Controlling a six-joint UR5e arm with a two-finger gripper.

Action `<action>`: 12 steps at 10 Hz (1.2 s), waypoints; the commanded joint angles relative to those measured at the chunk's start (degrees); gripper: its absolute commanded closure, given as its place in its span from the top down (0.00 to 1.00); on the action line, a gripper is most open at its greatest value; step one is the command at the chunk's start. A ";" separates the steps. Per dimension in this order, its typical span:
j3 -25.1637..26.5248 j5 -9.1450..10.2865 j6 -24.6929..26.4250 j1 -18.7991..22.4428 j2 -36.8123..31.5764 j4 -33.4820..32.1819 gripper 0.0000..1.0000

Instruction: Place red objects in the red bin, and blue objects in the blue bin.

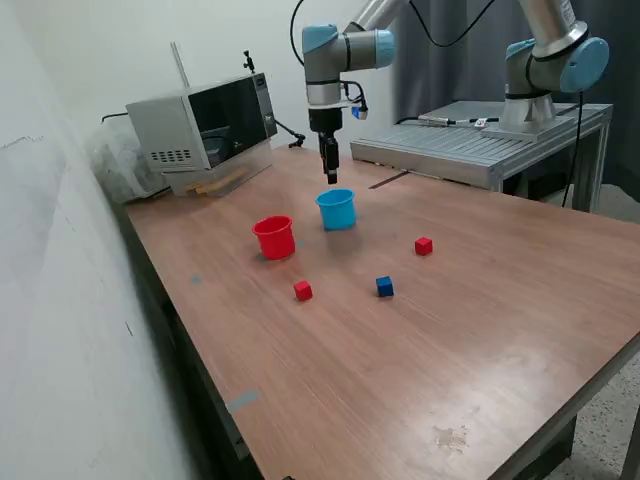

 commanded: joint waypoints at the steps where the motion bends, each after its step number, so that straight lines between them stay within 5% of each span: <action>1: -0.10 0.17 -2.72 0.70 -0.71 0.38 1.00; 3: -0.19 0.70 -8.52 6.29 -5.17 2.83 1.00; 5: -0.89 1.93 -7.50 14.73 -8.26 6.44 1.00; 9: -12.90 1.76 10.13 23.72 -1.72 6.71 1.00; 12: -19.16 0.97 20.54 24.44 9.09 6.63 1.00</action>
